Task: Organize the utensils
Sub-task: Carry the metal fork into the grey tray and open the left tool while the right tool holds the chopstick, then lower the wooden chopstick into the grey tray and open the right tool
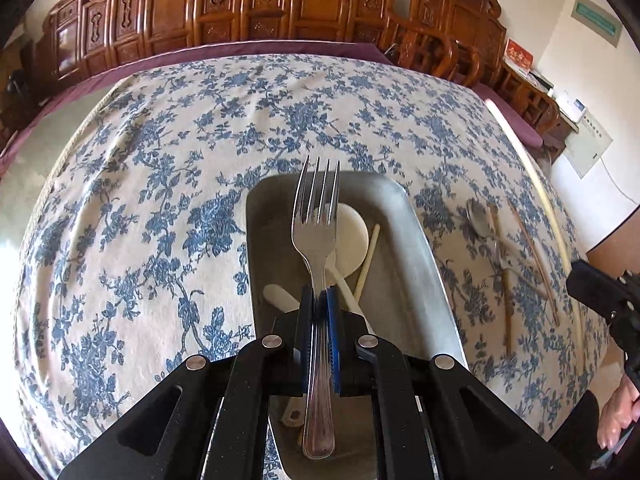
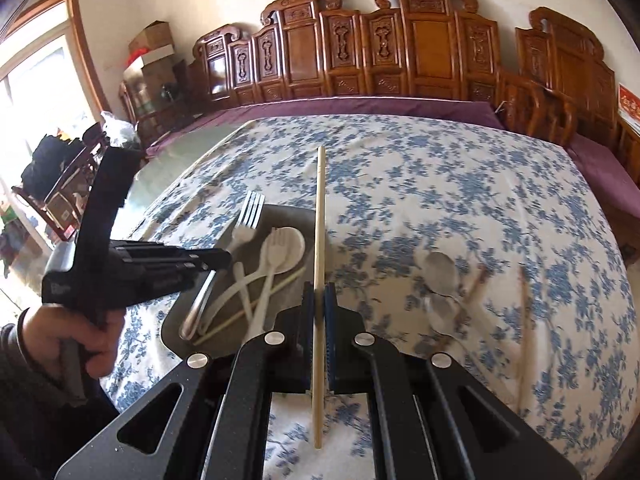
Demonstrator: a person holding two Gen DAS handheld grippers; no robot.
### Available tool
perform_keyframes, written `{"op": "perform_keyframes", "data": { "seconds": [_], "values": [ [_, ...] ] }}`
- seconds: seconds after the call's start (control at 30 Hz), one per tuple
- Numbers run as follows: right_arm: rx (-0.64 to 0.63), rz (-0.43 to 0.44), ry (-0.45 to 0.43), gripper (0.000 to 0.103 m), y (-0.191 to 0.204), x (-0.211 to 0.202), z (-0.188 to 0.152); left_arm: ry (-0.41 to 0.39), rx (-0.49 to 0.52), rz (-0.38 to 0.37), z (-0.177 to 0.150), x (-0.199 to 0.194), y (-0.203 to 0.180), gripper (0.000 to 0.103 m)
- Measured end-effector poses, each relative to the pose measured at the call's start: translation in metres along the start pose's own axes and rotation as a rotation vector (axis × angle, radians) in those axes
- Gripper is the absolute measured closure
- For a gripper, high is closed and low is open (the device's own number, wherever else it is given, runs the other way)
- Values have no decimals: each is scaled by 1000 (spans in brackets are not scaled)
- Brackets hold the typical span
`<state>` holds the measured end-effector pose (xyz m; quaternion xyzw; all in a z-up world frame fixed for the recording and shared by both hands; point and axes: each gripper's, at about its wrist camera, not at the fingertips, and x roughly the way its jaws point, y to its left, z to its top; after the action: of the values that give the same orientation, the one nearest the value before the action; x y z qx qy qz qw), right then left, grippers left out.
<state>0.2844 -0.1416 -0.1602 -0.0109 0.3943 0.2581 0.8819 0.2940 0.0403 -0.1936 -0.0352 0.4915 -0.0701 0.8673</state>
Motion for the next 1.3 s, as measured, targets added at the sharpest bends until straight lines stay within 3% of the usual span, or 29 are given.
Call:
{"op": "perform_keyframes", "data": {
  "seconds": [0.57, 0.9, 1.3],
  "values": [
    [-2, 4, 47, 97, 24, 30, 1, -14, -8, -25, -3, 1, 4, 97],
    [-9, 40, 82, 97, 51, 56, 7, -125, -12, 27, 4, -36, 24, 97],
    [59, 95, 174, 97, 66, 107, -1, -174, -61, 91, 7, -52, 56, 97]
  ]
}}
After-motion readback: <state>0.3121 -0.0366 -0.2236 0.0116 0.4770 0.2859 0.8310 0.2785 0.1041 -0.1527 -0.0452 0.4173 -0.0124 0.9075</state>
